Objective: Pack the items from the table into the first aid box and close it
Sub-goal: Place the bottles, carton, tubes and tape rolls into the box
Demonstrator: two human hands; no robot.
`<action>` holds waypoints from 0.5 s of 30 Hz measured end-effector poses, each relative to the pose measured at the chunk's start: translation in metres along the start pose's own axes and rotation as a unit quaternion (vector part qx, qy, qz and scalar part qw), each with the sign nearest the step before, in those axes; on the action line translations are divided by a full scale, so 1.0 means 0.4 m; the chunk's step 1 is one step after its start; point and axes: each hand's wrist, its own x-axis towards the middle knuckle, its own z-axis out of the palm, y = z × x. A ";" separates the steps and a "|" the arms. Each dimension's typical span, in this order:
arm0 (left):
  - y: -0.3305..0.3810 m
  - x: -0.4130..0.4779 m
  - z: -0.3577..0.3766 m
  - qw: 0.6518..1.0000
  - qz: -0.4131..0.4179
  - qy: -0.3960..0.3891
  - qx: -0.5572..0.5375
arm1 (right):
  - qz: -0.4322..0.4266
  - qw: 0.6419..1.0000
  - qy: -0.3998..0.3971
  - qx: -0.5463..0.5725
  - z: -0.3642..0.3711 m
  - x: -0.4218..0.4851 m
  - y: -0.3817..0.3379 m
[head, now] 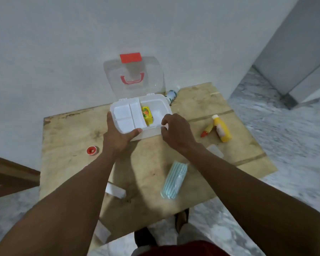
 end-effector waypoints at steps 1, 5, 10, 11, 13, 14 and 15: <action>-0.003 -0.001 0.001 1.000 -0.001 -0.001 0.002 | 0.023 0.999 -0.022 -0.006 0.002 -0.022 0.007; -0.002 -0.004 0.002 1.000 -0.019 -0.013 0.007 | 0.116 0.981 -0.150 -0.030 0.009 -0.095 0.040; 0.003 0.001 0.001 0.999 -0.034 -0.017 0.016 | 0.150 0.960 -0.221 -0.085 0.012 -0.156 0.066; 0.004 0.001 0.002 0.999 -0.032 -0.018 0.016 | 0.156 0.956 -0.233 -0.087 0.017 -0.167 0.071; 0.002 0.002 0.004 0.999 -0.030 -0.018 0.011 | 0.172 0.949 -0.252 -0.080 0.032 -0.188 0.077; -0.003 0.005 0.005 0.999 -0.027 -0.017 0.008 | 0.178 0.947 -0.259 -0.073 0.040 -0.197 0.078; -0.006 0.006 0.006 1.000 -0.024 -0.017 0.007 | 0.181 0.946 -0.261 -0.062 0.052 -0.205 0.082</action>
